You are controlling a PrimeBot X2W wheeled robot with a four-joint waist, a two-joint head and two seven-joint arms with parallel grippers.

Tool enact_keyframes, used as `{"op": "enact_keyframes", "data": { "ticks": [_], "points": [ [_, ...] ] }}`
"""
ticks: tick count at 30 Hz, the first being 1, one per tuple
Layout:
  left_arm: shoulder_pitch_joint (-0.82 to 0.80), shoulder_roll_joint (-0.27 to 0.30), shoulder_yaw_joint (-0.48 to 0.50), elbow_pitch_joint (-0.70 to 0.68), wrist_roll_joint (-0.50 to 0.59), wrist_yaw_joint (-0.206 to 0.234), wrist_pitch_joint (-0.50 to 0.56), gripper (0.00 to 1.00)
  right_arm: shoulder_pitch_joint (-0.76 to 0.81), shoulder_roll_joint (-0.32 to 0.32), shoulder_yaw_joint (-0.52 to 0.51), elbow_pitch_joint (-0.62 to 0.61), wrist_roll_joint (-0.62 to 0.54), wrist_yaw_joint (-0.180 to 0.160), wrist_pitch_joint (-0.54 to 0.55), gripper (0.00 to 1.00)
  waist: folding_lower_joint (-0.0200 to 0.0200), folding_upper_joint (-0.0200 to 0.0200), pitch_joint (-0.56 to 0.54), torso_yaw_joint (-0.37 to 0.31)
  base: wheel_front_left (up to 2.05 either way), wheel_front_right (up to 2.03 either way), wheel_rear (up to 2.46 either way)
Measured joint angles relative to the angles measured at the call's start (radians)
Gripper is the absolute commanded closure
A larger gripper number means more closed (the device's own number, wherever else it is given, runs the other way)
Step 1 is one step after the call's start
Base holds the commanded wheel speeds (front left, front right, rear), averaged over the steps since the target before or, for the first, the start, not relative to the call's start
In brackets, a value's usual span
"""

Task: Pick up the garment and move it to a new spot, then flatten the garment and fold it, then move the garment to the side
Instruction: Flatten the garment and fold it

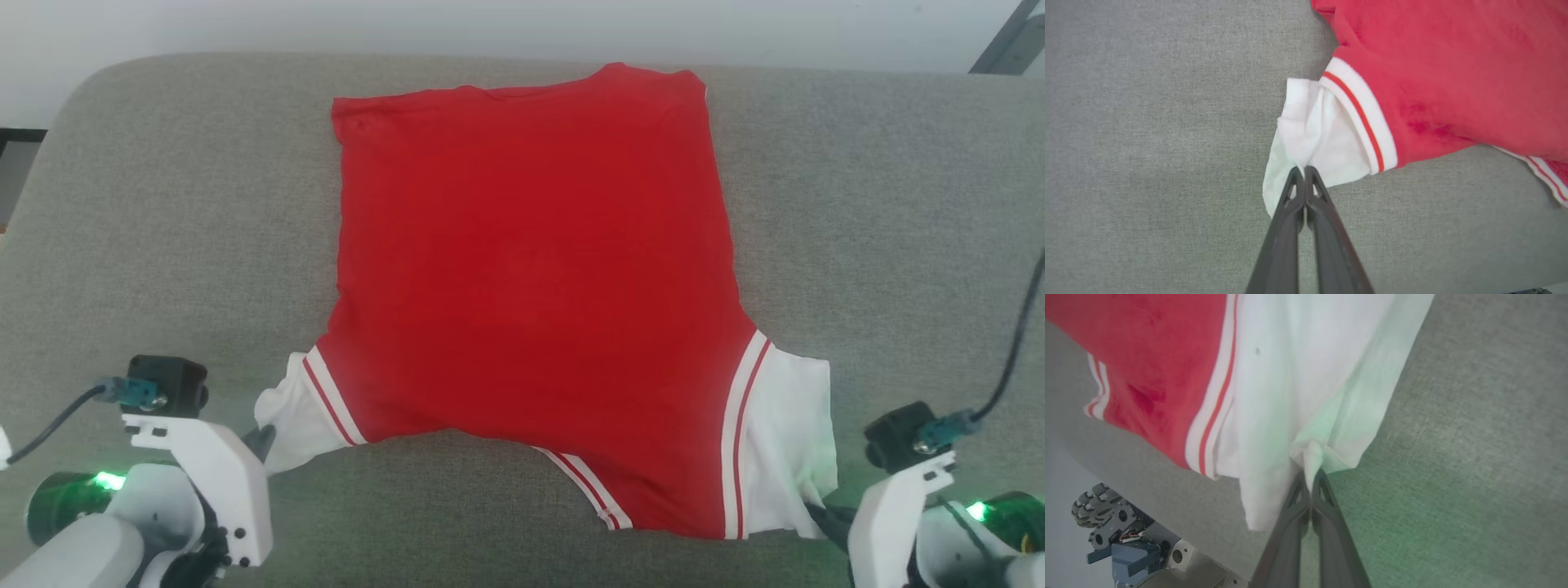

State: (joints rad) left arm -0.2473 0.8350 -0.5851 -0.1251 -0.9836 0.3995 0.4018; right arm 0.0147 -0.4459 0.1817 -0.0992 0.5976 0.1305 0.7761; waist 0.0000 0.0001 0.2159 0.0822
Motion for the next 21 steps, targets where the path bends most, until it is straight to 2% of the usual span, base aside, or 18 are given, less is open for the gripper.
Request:
{"op": "enact_keyframes", "data": {
  "ticks": [1, 2, 9, 14, 18, 21],
  "points": [
    [-0.006, -0.010, -0.005, 0.012, 0.004, -0.005, -0.007, 1.00, -0.006, 0.006, 0.005, 0.016, -0.014, 0.000, -0.008, 0.51, 0.0000, 0.0001, 0.001, 0.000, 0.00, 0.00, 0.00],
    [-0.011, -0.019, -0.008, 0.025, 0.007, -0.010, -0.013, 1.00, -0.010, 0.009, 0.008, 0.028, -0.024, 0.000, -0.013, 0.00, 0.0000, 0.0000, 0.002, 0.001, 0.00, 0.00, 0.00],
    [-0.025, -0.065, -0.029, 0.095, 0.015, -0.042, -0.044, 1.00, -0.038, 0.026, -0.030, 0.029, -0.030, 0.001, -0.038, 0.00, 0.0000, 0.0000, 0.008, 0.007, 0.00, 0.00, 0.00],
    [-0.042, -0.094, -0.041, 0.119, 0.017, -0.059, -0.058, 1.00, -0.068, 0.030, -0.097, -0.083, -0.014, 0.000, -0.037, 0.00, 0.0000, 0.0000, 0.021, 0.019, 0.00, 0.00, 0.00],
    [-0.059, -0.116, -0.053, 0.131, 0.028, -0.070, -0.062, 1.00, -0.149, 0.027, -0.130, -0.157, -0.030, 0.000, -0.049, 0.00, 0.0000, 0.0000, 0.037, 0.032, 0.00, 0.00, 0.00],
    [-0.080, -0.134, -0.061, 0.140, 0.037, -0.079, -0.067, 1.00, -0.261, 0.023, -0.140, -0.154, -0.077, 0.000, -0.092, 0.00, 0.0000, 0.0000, 0.053, 0.045, 0.00, 0.00, 0.00]
  ]
}}
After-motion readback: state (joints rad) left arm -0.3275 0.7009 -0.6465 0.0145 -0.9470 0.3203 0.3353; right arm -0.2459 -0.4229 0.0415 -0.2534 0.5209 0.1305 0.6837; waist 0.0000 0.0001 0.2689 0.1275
